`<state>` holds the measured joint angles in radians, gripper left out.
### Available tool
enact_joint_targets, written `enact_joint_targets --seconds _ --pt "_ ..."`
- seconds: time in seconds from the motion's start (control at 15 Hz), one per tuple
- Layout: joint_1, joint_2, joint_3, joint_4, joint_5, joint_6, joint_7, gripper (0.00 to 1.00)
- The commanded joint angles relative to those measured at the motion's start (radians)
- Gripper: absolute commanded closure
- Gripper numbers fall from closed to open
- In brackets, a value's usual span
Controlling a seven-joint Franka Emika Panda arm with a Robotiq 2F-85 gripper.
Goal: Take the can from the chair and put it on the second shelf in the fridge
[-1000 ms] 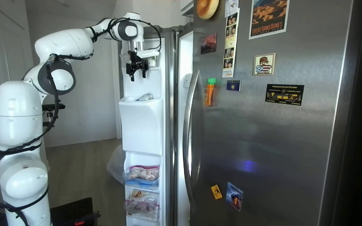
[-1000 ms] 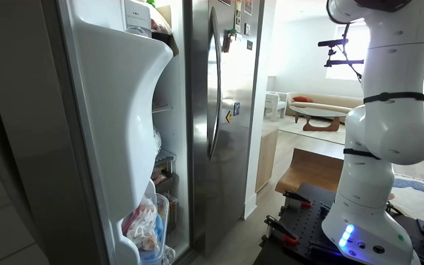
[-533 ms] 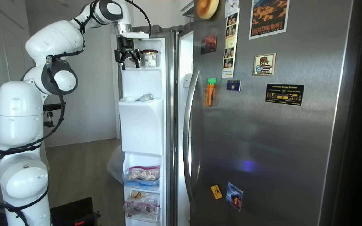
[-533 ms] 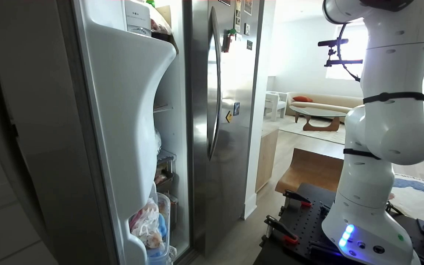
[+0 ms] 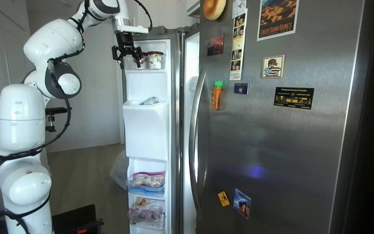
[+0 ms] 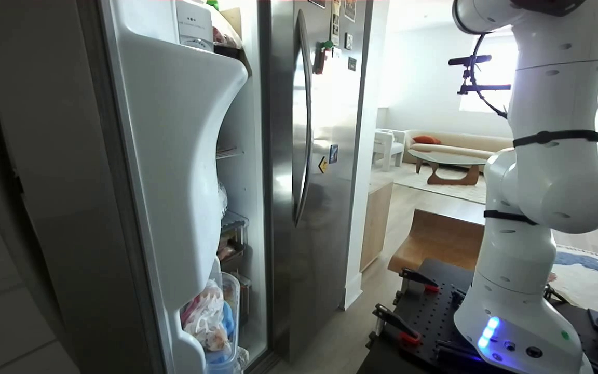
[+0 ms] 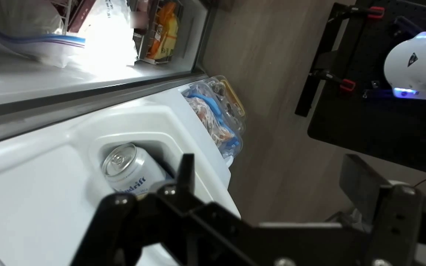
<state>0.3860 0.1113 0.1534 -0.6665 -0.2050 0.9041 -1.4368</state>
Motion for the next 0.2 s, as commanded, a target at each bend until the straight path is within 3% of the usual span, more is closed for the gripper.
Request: enact_joint_targets --seconds 0.0,0.13 --pt "0.0 0.001 0.0 0.0 0.0 0.0 0.0 0.0" --pt "0.0 0.002 0.0 0.0 0.0 0.0 0.0 0.0"
